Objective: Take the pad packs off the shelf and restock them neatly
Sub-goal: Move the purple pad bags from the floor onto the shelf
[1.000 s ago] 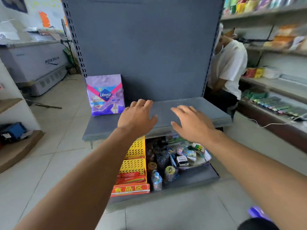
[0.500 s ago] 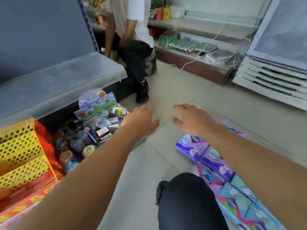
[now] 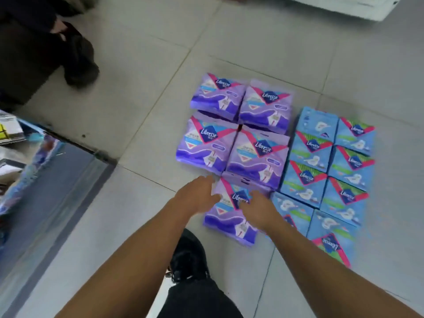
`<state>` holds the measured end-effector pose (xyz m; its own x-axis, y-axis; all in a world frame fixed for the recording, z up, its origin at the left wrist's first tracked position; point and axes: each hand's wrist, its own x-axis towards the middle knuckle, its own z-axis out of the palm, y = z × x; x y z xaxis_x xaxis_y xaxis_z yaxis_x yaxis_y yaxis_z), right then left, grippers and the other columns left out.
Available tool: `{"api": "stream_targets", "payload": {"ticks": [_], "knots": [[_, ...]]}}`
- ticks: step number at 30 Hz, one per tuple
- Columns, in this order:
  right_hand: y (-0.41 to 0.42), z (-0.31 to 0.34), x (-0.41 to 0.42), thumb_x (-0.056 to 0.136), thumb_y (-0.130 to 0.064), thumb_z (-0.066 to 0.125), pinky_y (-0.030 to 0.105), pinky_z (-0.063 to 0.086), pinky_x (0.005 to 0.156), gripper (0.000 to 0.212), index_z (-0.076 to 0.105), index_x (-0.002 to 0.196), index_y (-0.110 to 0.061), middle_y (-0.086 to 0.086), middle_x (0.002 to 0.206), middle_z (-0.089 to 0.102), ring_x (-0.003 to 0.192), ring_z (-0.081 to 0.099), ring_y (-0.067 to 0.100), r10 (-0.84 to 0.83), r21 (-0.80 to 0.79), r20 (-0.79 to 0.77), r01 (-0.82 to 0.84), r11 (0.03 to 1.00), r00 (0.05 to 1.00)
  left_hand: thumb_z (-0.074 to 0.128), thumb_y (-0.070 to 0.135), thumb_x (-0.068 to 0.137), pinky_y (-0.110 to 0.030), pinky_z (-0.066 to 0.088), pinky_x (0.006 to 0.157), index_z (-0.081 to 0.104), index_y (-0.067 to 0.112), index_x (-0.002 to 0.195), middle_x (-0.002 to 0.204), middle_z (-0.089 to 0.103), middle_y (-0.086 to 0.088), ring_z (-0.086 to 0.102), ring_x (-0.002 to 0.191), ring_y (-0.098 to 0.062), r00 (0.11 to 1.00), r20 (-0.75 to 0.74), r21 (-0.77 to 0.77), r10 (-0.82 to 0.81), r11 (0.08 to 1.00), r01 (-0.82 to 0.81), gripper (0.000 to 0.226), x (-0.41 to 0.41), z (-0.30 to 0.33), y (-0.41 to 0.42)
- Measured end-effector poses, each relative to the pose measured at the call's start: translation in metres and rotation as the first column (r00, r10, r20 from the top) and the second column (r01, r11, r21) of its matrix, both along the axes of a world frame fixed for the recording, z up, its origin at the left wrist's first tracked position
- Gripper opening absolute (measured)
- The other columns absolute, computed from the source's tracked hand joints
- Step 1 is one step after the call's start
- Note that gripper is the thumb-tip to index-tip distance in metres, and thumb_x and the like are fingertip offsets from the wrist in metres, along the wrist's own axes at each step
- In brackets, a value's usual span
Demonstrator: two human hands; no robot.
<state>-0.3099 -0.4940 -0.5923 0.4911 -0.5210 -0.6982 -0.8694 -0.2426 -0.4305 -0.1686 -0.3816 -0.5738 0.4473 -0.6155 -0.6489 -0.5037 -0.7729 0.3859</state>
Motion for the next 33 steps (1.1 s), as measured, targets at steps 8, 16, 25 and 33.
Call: {"api": "stream_targets", "payload": {"ticks": [8,16,25,33], "knots": [[0.031,-0.051,-0.01,0.087,-0.016,0.057,0.035,0.044,0.093,0.037,0.049,0.122,-0.006,0.015,0.121,0.058,0.112,0.055,0.034,-0.107,0.033,-0.008,0.108,0.994,0.994,0.073,0.028,0.084,-0.026,0.041,0.08,0.045,0.006,0.127,0.125,0.06,-0.012,0.059,0.112,-0.029,0.931,-0.203,-0.008,0.303,0.95,-0.311,0.056,-0.02,-0.087,-0.006],[0.029,-0.046,-0.005,0.089,-0.021,0.059,0.041,0.05,0.096,0.038,0.046,0.124,-0.012,0.008,0.122,0.058,0.113,0.057,0.028,-0.058,0.029,-0.029,0.059,0.998,0.998,0.074,0.024,0.082,-0.042,0.053,0.093,0.054,0.014,0.119,0.118,0.066,-0.007,0.065,0.104,-0.025,0.84,-0.361,-0.018,0.406,0.897,-0.441,0.043,-0.02,-0.095,0.001],[0.029,-0.002,0.008,0.096,-0.031,0.056,0.032,0.048,0.094,0.044,0.046,0.135,-0.012,0.01,0.131,0.052,0.118,0.053,0.022,0.055,-0.132,0.083,-0.044,0.99,0.995,0.069,0.016,0.089,-0.043,0.054,0.094,0.053,0.017,0.125,0.119,0.067,-0.003,0.067,0.104,-0.019,0.774,-0.502,-0.111,0.385,0.859,-0.499,0.04,-0.001,-0.037,0.026],[0.037,0.083,0.031,0.092,-0.032,0.062,0.042,0.038,0.104,0.058,0.036,0.142,-0.018,0.01,0.148,0.03,0.135,0.033,0.031,0.062,-0.324,0.346,0.057,0.944,0.936,0.064,0.013,0.092,-0.027,0.058,0.075,0.054,0.026,0.115,0.11,0.07,0.006,0.07,0.094,-0.011,0.709,-0.62,-0.291,0.337,0.74,-0.606,0.028,0.025,0.076,0.057]]}}
